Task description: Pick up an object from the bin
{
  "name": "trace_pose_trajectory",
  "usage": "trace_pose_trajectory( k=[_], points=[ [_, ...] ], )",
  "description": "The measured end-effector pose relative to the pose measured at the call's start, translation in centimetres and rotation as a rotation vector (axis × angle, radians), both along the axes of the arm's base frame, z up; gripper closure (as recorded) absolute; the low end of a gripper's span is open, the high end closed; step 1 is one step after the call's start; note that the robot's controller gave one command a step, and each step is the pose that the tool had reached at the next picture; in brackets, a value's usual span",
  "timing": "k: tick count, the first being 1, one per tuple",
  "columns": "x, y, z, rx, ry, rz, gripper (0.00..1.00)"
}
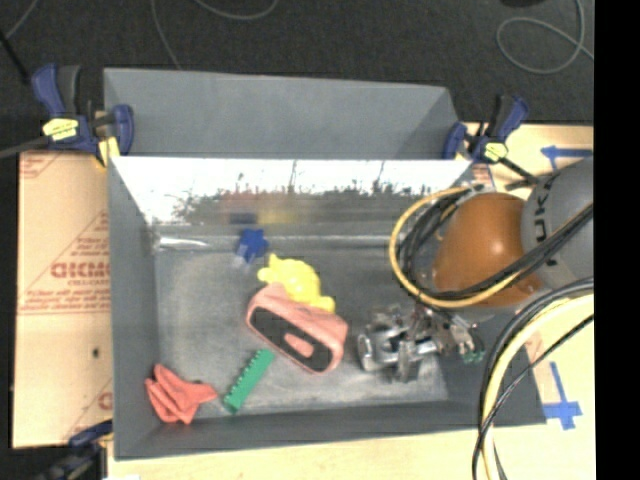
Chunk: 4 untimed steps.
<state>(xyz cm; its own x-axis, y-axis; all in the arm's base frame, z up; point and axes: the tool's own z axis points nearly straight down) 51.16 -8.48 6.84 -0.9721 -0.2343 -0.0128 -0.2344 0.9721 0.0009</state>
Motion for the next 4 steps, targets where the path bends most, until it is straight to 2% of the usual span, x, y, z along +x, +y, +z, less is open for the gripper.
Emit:
trace_pose_trajectory(
  k=[2, 4],
  points=[
    [-0.1, -0.2, 0.4, 0.000, 0.002, -0.003, 1.00],
    [-0.3, -0.1, 3.2, 0.001, 0.010, -0.002, 1.00]
  ],
)
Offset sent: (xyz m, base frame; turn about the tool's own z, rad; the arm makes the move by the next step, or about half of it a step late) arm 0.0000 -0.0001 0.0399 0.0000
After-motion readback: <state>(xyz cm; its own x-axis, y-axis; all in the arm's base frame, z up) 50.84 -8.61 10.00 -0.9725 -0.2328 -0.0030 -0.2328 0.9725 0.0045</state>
